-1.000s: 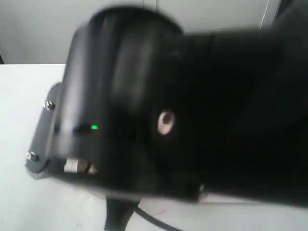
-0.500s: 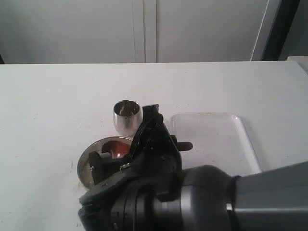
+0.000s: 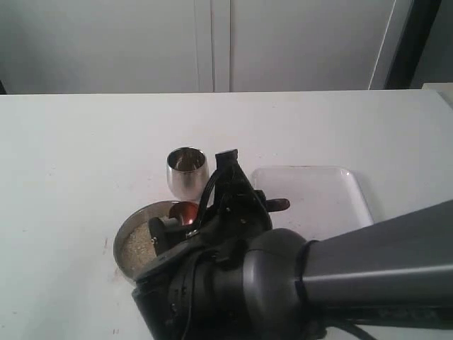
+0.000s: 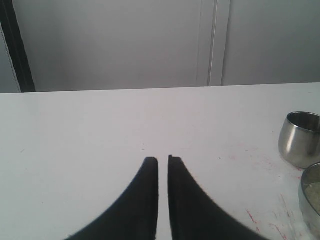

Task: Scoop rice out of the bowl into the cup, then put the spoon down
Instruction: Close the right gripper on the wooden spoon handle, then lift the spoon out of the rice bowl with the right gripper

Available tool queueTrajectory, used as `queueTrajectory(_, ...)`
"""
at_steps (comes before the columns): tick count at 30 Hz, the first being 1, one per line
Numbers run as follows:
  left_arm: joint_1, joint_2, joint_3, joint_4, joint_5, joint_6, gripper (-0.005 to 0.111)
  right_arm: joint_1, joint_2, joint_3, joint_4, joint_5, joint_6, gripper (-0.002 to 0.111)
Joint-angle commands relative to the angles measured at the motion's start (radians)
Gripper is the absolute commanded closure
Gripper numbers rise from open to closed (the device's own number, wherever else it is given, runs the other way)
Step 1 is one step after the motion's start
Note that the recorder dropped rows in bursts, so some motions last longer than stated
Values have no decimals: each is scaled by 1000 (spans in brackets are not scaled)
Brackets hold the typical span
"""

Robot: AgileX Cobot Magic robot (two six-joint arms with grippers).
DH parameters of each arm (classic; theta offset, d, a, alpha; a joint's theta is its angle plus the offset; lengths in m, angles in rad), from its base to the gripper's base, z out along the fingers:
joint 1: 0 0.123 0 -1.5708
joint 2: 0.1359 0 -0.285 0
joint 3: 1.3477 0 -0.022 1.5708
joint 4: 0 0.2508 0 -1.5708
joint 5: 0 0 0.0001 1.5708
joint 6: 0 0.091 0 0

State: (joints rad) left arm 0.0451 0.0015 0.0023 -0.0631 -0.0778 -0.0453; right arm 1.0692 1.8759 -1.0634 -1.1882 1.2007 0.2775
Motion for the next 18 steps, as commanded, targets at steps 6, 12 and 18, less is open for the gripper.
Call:
queueTrajectory(6,-1,-1,-2,-4,-4,-4,92,-5,35,-30,-20,-38,16,108)
queueTrajectory(12,-1,-1,-2,-4,-4,-4,92,-5,35,-45,-14,-40,16,108)
queueTrajectory(18,-1,-1,-2,-4,-4,-4,92,-5,56,-70,-8,-40,14,108)
